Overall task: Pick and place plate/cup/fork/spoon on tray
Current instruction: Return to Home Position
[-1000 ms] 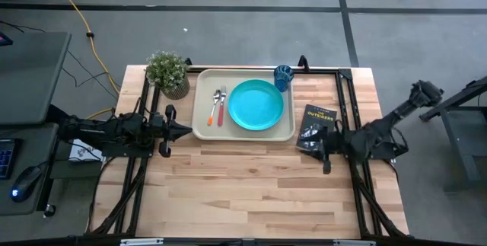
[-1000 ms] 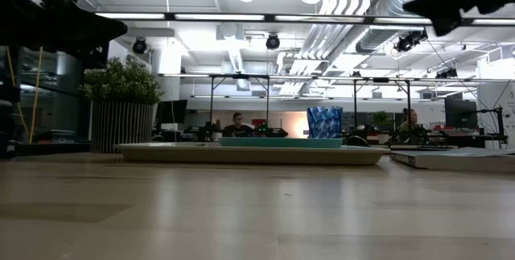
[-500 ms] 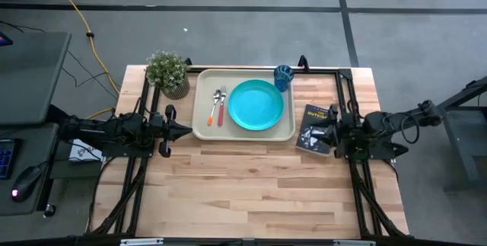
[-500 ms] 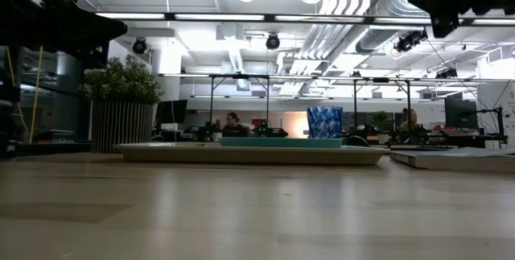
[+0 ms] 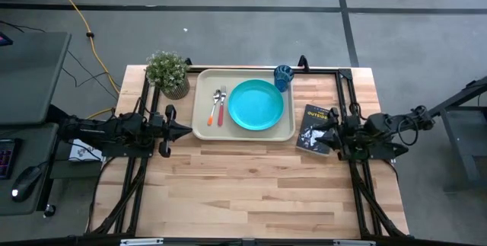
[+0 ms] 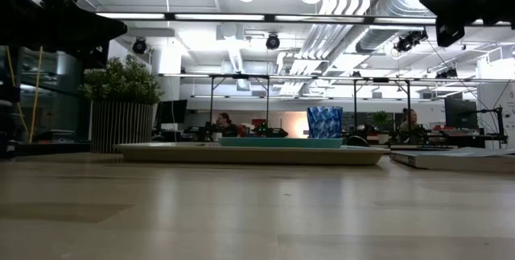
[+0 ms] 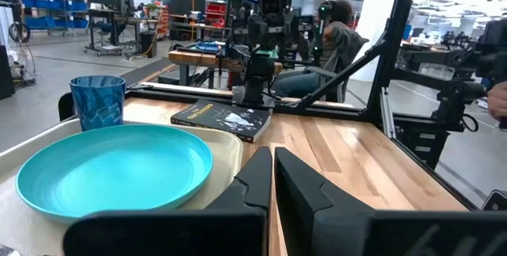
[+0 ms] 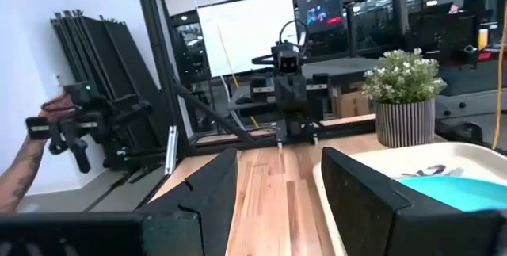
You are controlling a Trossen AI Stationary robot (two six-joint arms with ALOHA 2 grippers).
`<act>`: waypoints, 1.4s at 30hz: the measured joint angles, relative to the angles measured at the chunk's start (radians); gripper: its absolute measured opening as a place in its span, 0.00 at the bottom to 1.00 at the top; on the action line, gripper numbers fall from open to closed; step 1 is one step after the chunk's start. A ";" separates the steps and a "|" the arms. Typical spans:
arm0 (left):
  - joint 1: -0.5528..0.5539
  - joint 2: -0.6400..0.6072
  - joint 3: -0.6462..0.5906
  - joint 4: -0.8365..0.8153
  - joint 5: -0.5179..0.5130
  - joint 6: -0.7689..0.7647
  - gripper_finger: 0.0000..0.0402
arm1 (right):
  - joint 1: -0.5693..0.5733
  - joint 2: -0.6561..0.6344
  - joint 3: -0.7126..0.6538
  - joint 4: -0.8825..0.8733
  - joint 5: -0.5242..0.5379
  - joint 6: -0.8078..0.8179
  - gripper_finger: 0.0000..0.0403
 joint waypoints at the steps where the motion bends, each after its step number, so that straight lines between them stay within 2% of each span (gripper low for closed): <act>1: 0.000 0.000 0.000 0.001 -0.001 0.000 0.00 | 0.000 0.000 -0.012 0.010 0.002 -0.001 0.44; 9: 0.000 0.000 0.000 0.001 -0.001 0.000 0.00 | 0.000 0.000 -0.114 0.103 -0.016 -0.006 0.44; 16: 0.000 0.000 0.000 0.001 -0.002 0.000 0.00 | 0.000 0.004 -0.115 0.030 -0.074 0.034 0.44; 20: 0.000 0.000 0.000 0.000 -0.003 0.000 0.00 | 0.000 0.010 -0.116 0.029 -0.050 -0.040 0.44; 42: -0.027 -0.015 0.001 0.002 -0.003 0.000 0.00 | 0.002 0.008 -0.116 0.029 -0.048 -0.045 0.44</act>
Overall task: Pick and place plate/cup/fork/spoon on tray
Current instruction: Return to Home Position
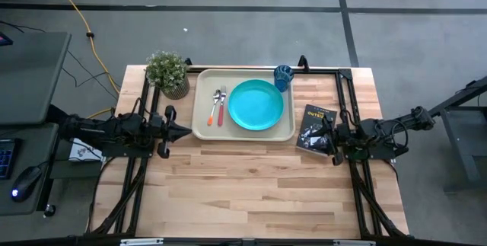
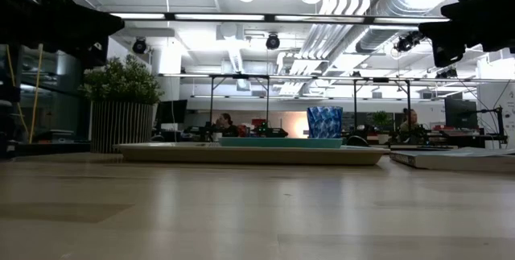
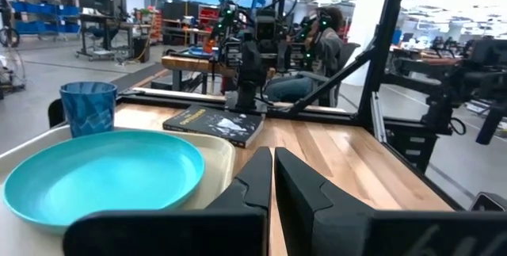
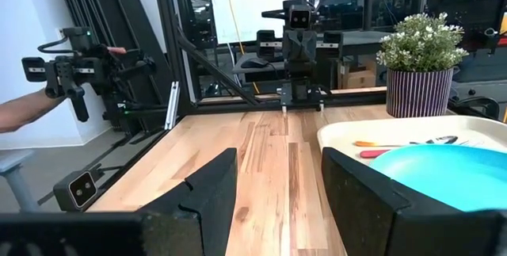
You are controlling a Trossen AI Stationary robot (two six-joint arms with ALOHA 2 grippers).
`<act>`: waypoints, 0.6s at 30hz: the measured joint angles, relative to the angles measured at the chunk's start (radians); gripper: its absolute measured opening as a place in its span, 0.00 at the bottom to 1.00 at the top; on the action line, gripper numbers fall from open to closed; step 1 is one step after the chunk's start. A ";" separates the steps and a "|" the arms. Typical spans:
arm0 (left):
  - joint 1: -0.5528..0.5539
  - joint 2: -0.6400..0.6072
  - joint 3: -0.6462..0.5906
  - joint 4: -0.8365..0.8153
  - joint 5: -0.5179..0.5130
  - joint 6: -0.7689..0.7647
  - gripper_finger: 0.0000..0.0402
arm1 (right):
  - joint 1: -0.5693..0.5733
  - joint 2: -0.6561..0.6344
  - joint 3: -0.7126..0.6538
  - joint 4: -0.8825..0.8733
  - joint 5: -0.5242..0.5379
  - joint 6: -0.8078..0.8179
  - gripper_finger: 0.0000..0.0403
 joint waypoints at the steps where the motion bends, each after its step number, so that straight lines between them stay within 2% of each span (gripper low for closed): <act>1: -0.006 0.000 0.000 0.000 0.000 0.000 0.00 | 0.000 -0.005 0.000 0.000 0.000 0.000 0.44; 6: -0.015 0.000 0.000 -0.001 0.000 0.000 0.00 | -0.031 -0.008 0.000 0.001 0.000 0.000 0.44; 18: -0.015 0.000 0.000 0.000 0.000 0.000 0.00 | -0.212 -0.008 0.000 0.001 0.000 0.000 0.44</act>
